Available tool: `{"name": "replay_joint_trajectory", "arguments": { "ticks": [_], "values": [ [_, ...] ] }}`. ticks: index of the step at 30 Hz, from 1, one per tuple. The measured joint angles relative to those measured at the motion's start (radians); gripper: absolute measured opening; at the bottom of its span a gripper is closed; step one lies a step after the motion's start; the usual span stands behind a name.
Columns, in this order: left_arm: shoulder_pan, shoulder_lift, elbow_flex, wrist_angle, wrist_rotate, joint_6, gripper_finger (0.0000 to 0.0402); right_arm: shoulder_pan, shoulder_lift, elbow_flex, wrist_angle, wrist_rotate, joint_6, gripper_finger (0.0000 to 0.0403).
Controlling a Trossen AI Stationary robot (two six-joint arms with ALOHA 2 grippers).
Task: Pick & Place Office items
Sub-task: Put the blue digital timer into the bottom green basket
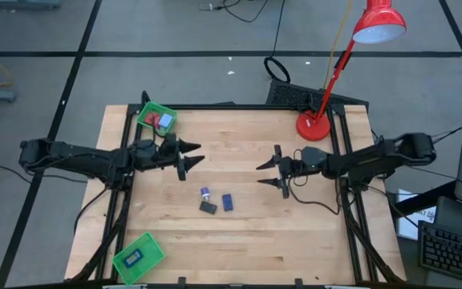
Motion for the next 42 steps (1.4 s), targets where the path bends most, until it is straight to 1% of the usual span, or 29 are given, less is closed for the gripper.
{"name": "replay_joint_trajectory", "arguments": {
  "ticks": [4, 13, 15, 17, 18, 20, 22, 25, 29, 34, 36, 40, 42],
  "values": [
    [-0.012, 0.005, 0.0, -0.009, -0.001, 0.001, 0.0264, 0.019, 0.055, 0.03, -0.01, -0.001, -0.016, 0.0196],
    [-0.034, 0.082, 0.0, -0.006, 0.003, -0.016, 0.0264, 0.064, 0.157, 0.087, -0.017, -0.001, -0.116, 0.0196],
    [-0.049, 0.116, 0.0, 0.028, 0.036, -0.015, 0.0264, 0.063, 0.161, 0.088, -0.018, 0.0, -0.122, 0.0196],
    [-0.089, 0.166, 0.0, 0.079, 0.097, -0.012, 0.0264, 0.06, 0.16, 0.089, -0.016, 0.001, -0.123, 0.0196],
    [-0.116, 0.198, 0.0, 0.109, 0.112, -0.01, 0.0264, 0.058, 0.154, 0.089, -0.019, 0.001, -0.123, 0.0196],
    [-0.178, 0.28, 0.011, 0.16, 0.101, 0.021, 0.0264, 0.053, 0.131, 0.089, -0.034, 0.001, -0.128, 0.0196],
    [-0.236, 0.353, 0.05, 0.159, 0.059, 0.072, 0.0264, 0.048, 0.101, 0.089, -0.061, 0.004, -0.139, 0.0196],
    [-0.306, 0.464, 0.149, 0.075, 0.019, 0.083, 0.0264, 0.039, 0.046, 0.089, -0.127, 0.006, -0.142, 0.0197],
    [-0.361, 0.607, 0.325, -0.141, -0.017, 0.085, 0.0264, 0.031, -0.028, 0.089, -0.189, 0.006, -0.142, 0.0197],
    [-0.376, 0.757, 0.508, -0.436, -0.029, 0.09, 0.0264, 0.03, -0.076, 0.085, -0.195, 0.006, -0.13, 0.0197],
    [-0.373, 0.787, 0.558, -0.527, -0.064, 0.093, 0.0264, 0.03, -0.083, 0.085, -0.207, 0.006, -0.129, 0.0197],
    [-0.364, 0.815, 0.6, -0.584, -0.142, 0.081, 0.0264, 0.03, -0.086, 0.085, -0.226, 0.004, -0.128, 0.0197],
    [-0.359, 0.819, 0.607, -0.546, -0.145, 0.077, 0.0264, 0.03, -0.086, 0.085, -0.238, 0.003, -0.128, 0.0197]
  ]
}}
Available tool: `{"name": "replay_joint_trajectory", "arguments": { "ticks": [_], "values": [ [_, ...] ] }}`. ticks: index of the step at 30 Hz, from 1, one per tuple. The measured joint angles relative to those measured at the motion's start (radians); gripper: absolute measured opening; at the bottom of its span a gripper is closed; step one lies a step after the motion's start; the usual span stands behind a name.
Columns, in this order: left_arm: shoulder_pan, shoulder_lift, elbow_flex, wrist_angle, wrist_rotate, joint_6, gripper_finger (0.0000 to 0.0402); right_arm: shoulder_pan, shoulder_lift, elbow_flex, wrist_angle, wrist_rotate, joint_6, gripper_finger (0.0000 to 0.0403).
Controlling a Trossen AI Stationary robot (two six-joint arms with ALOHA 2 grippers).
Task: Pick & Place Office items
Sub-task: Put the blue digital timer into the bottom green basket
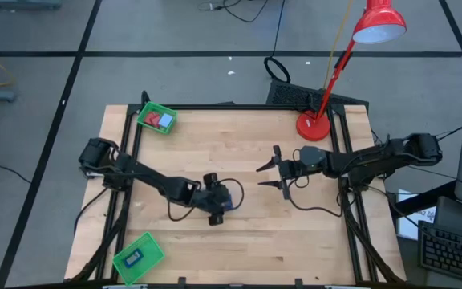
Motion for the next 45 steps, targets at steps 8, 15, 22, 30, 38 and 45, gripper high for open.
{"name": "replay_joint_trajectory", "arguments": {
  "ticks": [8, 15, 22, 30, 38, 45],
  "values": [
    [0.003, -0.002, 0.0, 0.156, 0.083, -0.025, 0.0264, 0.0, 0.0, 0.0, -0.004, 0.0, -0.002, 0.0197],
    [0.03, -0.002, 0.0, 0.038, 0.105, -0.267, 0.0264, 0.0, 0.0, 0.0, -0.011, 0.0, -0.003, 0.0197],
    [0.021, -0.002, -0.001, -0.047, 0.009, -0.277, 0.0289, 0.0, 0.0, 0.0, -0.011, 0.0, -0.004, 0.0196],
    [-0.002, -0.002, -0.001, -0.019, -0.11, -0.174, 0.0335, 0.0, 0.0, 0.0, -0.011, -0.001, -0.003, 0.0196],
    [-0.001, 0.025, -0.001, -0.013, -0.05, -0.107, 0.0351, 0.0, 0.0, 0.0, -0.011, -0.001, -0.003, 0.0196],
    [-0.006, 0.122, -0.001, 0.051, -0.001, 0.004, 0.0351, 0.0, 0.0, 0.0, -0.011, -0.001, -0.003, 0.0196]
  ]
}}
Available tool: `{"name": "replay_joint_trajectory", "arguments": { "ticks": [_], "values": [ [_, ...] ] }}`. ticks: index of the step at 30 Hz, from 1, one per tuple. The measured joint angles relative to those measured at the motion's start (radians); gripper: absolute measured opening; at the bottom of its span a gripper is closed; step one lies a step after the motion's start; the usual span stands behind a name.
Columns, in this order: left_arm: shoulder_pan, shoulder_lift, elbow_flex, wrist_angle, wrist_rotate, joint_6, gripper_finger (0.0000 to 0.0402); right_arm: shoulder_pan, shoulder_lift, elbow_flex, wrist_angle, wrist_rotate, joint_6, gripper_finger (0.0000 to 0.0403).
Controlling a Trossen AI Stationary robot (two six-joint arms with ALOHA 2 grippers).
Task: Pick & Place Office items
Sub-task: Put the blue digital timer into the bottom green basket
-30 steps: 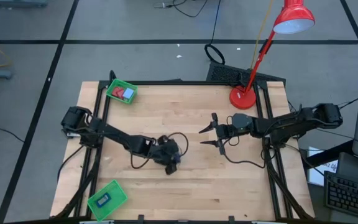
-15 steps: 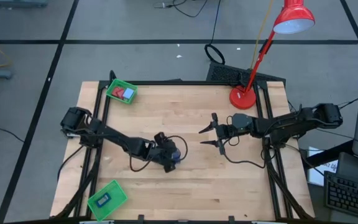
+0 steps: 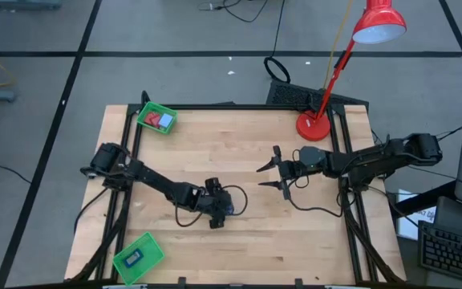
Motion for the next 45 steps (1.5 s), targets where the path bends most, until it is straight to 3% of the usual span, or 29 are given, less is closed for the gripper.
{"name": "replay_joint_trajectory", "arguments": {
  "ticks": [26, 39, 45],
  "values": [
    [0.016, 0.036, 0.0, 0.049, 0.052, -0.164, 0.0351, 0.0, 0.0, 0.0, -0.001, 0.0, 0.001, 0.0196],
    [0.018, 0.036, 0.0, 0.05, 0.071, -0.101, 0.0351, 0.0, 0.0, 0.0, -0.002, 0.0, 0.001, 0.0196],
    [0.018, 0.036, 0.0, 0.05, 0.076, -0.1, 0.0307, 0.0, 0.0, 0.0, -0.005, 0.0, 0.001, 0.0196]
  ]
}}
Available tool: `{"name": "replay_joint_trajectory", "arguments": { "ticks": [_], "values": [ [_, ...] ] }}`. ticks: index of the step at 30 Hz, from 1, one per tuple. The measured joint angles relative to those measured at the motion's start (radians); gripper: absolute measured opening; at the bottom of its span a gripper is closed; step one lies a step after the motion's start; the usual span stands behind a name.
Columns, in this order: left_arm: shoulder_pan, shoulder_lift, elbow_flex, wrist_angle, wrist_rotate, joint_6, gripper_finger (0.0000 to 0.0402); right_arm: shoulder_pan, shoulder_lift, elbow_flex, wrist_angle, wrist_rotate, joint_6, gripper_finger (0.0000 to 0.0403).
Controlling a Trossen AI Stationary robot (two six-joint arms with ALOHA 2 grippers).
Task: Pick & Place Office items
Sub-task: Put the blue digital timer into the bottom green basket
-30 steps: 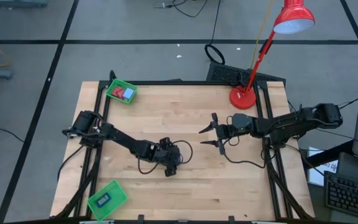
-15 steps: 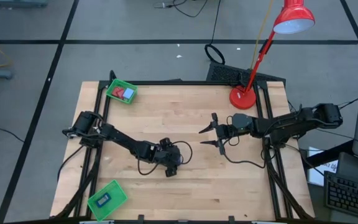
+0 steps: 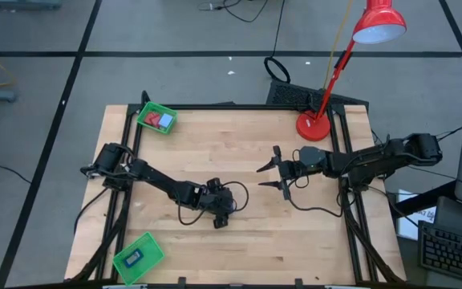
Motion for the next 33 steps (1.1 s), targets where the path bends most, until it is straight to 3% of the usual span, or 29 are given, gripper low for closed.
{"name": "replay_joint_trajectory", "arguments": {
  "ticks": [2, 8, 14, 18, 26, 33],
  "values": [
    [0.0, 0.0, 0.0, 0.0, 0.0, 0.0, 0.0288, 0.0, 0.0, 0.0, -0.002, 0.0, 0.0, 0.0196],
    [0.0, -0.003, 0.0, 0.0, -0.007, -0.029, 0.0288, 0.0, 0.0, 0.0, -0.003, 0.0, 0.0, 0.0196],
    [-0.002, -0.067, -0.003, -0.013, 0.048, -0.06, 0.0321, 0.0, 0.0, 0.0, -0.003, 0.0, 0.0, 0.0196],
    [-0.006, -0.134, -0.002, -0.012, 0.09, -0.06, 0.0297, 0.0, 0.0, 0.0, -0.005, 0.0, 0.0, 0.0196],
    [-0.054, -0.265, -0.001, -0.104, 0.247, -0.121, 0.0288, 0.0, 0.0, 0.0, -0.005, 0.0, 0.0, 0.0196],
    [-0.142, -0.332, -0.001, -0.27, 0.416, -0.295, 0.0325, 0.0, 0.0, 0.0, -0.003, 0.0, -0.001, 0.0196]
  ]
}}
